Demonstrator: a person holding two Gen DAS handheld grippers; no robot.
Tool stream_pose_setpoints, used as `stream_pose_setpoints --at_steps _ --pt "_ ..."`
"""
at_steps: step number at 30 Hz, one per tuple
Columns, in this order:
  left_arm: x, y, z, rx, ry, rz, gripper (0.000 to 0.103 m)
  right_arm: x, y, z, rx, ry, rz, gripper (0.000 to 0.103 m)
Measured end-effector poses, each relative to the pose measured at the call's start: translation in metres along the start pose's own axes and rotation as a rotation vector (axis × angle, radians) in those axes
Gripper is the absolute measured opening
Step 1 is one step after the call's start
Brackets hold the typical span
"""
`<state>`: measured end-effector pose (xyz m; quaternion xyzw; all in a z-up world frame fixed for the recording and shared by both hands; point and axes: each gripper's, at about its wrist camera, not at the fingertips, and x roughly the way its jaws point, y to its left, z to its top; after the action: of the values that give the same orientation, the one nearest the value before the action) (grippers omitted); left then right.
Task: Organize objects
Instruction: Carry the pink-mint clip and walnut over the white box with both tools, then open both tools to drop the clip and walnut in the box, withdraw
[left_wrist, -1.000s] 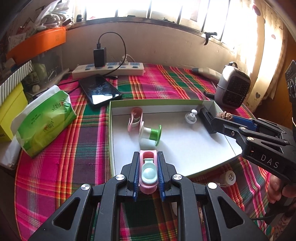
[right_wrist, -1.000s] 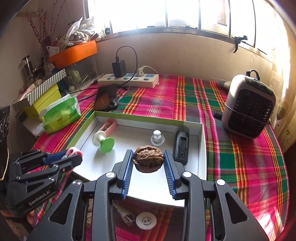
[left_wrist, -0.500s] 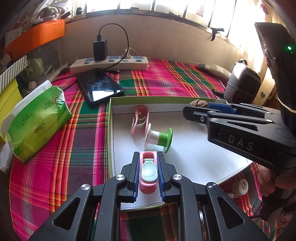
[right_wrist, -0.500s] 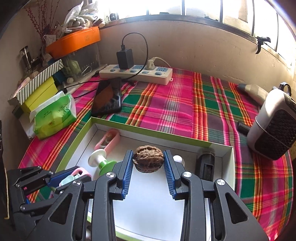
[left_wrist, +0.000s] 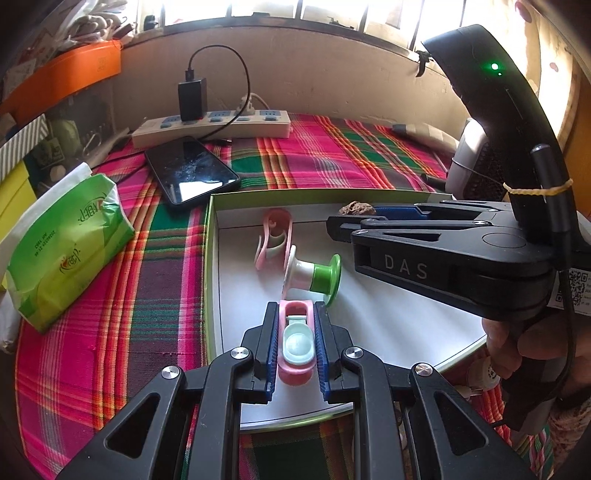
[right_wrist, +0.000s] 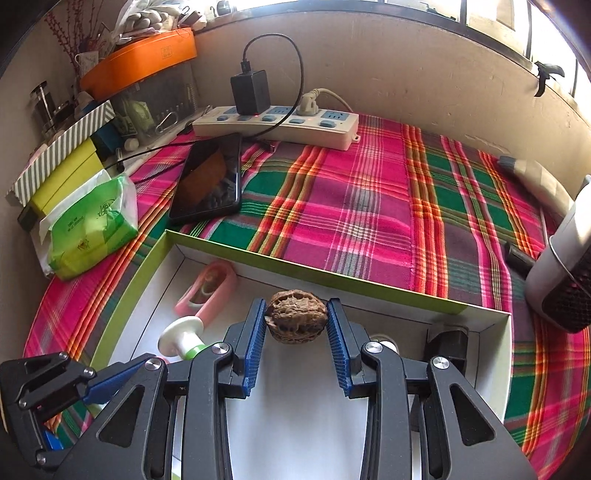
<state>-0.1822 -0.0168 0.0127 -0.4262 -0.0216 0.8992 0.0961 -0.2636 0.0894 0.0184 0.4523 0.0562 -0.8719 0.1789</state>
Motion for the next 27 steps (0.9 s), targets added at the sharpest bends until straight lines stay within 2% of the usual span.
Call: stream_pose_setpoints --at_steps 23,27 --pt "-0.0008 -0.0024 -0.0009 0.019 0.006 0.01 0.016 0.0086 0.0002 0.0006 -0.003 0.039 -0.027 0.035" --pt "-0.0014 -0.0035 -0.0011 0.018 0.005 -0.001 0.022 0.0082 -0.0002 0.0009 0.004 0.037 -0.026 0.035"
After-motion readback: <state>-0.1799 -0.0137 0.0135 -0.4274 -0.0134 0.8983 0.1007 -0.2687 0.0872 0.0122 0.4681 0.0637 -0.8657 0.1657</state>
